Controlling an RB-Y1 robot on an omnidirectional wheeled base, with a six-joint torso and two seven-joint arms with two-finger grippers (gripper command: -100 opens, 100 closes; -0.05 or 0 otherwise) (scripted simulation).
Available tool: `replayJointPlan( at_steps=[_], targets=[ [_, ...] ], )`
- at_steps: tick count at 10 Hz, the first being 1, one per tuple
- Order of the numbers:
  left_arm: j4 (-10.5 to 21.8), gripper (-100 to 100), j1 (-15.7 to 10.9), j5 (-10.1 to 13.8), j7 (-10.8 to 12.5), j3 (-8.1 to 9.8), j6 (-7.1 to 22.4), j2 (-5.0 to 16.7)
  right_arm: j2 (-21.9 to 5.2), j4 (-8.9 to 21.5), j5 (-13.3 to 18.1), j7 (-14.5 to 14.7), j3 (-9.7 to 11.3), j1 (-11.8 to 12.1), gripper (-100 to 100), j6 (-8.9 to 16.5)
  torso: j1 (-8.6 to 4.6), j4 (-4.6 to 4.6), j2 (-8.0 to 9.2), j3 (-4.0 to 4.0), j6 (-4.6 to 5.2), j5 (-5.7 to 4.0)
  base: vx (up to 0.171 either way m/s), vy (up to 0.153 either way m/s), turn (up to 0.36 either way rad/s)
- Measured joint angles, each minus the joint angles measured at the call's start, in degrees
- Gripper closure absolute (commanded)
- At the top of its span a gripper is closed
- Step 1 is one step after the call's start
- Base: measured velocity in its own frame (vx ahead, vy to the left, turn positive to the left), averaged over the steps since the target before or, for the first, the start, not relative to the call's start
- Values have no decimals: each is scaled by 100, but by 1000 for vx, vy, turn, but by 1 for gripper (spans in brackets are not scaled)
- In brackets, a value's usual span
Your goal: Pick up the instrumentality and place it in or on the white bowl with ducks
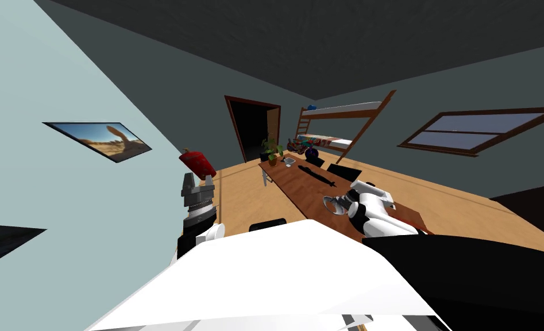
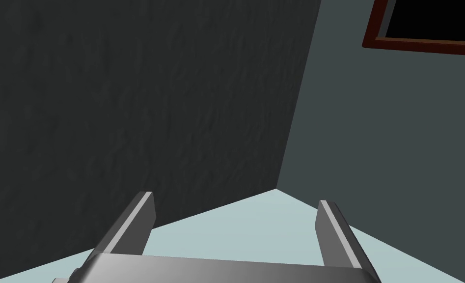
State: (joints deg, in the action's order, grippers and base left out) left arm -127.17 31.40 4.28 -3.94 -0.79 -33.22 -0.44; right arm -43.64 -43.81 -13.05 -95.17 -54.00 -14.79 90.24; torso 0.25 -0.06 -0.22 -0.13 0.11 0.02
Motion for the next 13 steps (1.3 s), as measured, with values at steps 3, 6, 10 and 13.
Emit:
replayJointPlan(
  at_steps=[3, 6, 10, 13],
  targets=[
    [0, 0, 0, 0, 0, 0, 0, 0, -353, 432, -85, 241, -134, 67, -100, -121, -2, 2, 6, 4, -1, 0, 50, 59, 49],
    [0, 0, 0, 0, 0, 0, 0, 0, -953, 1278, -198, 615, -309, 81, -100, -373, 4, -1, -6, -3, -2, 2, 76, 75, 60],
    [0, 0, 0, 0, 0, 0, 0, 0, -1541, 2021, -370, 1067, -589, 289, -100, -593, -2, 1, 4, 2, -2, 0, 48, 54, 27],
    [0, 0, 0, 0, 0, 0, 0, 0, -1706, 1866, -531, 1317, -852, 610, -100, -502, 2, 0, 0, 0, -3, 1, 48, 50, 27]
  ],
)
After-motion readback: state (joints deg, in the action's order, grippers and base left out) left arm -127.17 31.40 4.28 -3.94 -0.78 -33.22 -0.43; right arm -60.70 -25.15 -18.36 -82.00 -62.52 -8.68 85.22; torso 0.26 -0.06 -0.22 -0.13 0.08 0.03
